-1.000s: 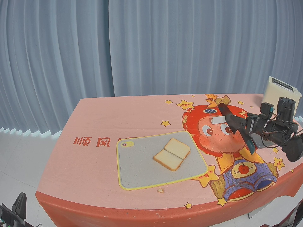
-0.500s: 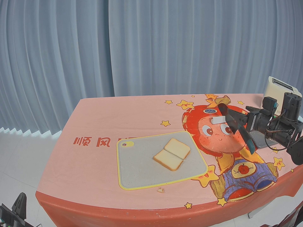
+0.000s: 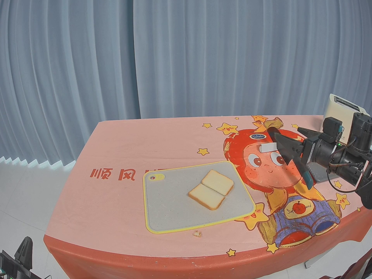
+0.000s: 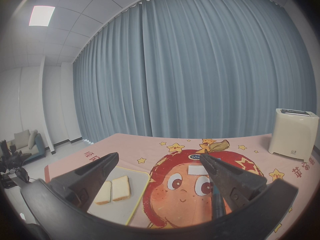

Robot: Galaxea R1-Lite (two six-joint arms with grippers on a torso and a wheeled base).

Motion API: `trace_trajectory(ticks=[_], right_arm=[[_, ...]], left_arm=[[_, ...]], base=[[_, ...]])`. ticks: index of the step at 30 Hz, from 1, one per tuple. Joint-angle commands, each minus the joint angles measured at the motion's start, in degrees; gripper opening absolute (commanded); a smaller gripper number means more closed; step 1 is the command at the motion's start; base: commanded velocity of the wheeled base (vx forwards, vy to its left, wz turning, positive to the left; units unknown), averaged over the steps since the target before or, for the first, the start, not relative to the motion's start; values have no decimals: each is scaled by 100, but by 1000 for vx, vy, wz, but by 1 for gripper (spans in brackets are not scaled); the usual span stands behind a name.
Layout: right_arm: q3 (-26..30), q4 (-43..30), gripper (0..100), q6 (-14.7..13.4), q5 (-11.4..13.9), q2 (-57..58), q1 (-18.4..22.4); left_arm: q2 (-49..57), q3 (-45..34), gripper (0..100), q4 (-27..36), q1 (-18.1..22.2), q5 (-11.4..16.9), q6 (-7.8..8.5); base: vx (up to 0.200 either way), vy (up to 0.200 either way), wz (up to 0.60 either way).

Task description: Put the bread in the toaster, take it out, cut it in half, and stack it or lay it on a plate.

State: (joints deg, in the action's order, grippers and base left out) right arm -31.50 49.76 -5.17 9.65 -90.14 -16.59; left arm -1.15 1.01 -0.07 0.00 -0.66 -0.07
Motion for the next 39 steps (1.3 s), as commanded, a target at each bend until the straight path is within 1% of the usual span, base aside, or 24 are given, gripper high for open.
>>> trace_trajectory(ticks=[1, 6, 8, 9, 10, 11, 15, 17, 20, 22, 24, 27, 30, 33, 34, 35, 37, 39], right_arm=[[21, -2, 100, -10, 28, 84, -134], [48, -19, 100, -19, 36, 31, -485], [100, -28, 100, -19, 19, -30, -696], [100, -28, 100, -19, 19, -30, -696], [100, 25, 100, -28, 10, -136, -881], [100, 25, 100, -28, 10, -136, -890], [179, 34, 100, -292, 19, -215, -942], [241, 34, 100, -432, 80, -171, -969], [241, 42, 100, -591, 80, -171, -1232], [223, 51, 100, -696, 28, -171, -1408], [241, 42, 100, -749, 10, -171, -1487], [302, 51, 100, -722, 19, -153, -1523], [320, 51, 100, -758, 10, -101, -1531], [557, 60, 100, -766, -60, 66, -1523], [557, 60, 100, -766, -60, 66, -1523], [812, 51, 100, -775, -78, 277, -1505], [979, 51, 100, -801, -69, 383, -1470], [1014, 51, 100, -793, -69, 392, -1461]], left_arm=[[-8, -101, 0, -1, 0, -4, -1], [-8, -101, 0, -1, 0, -4, -1], [-8, -101, 0, -1, 0, -4, -1], [-8, -101, 0, -1, 0, -4, -1], [-8, -101, 0, -1, 0, -4, -1], [-8, -101, 0, -1, 0, -4, -1], [-8, -101, 0, -1, 0, -4, -1], [-8, -101, 0, -1, 0, -4, -1], [-8, -101, 0, -1, 0, -4, -1], [-8, -101, 0, -1, 0, -4, -1], [-8, -101, 0, -1, 0, -4, -1], [-8, -101, 0, -1, 0, -4, -1], [-8, -101, 0, -1, 0, -4, -1], [-8, -101, 0, -1, 0, -4, -1], [-8, -101, 0, -1, 0, -4, -1], [-8, -101, 0, -1, 0, -4, -1], [-8, -101, 0, -1, 0, -4, -1], [-8, -101, 0, -1, 0, -4, -1]], base=[[0, 0, 0], [0, 0, 0], [0, 0, 0], [0, 0, 0], [0, 0, 0], [0, 0, 0], [0, 0, 0], [0, 0, 0], [0, 0, 0], [0, 0, 0], [0, 0, 0], [0, 0, 0], [0, 0, 0], [0, 0, 0], [0, 0, 0], [0, 0, 0], [0, 0, 0], [0, 0, 0]])
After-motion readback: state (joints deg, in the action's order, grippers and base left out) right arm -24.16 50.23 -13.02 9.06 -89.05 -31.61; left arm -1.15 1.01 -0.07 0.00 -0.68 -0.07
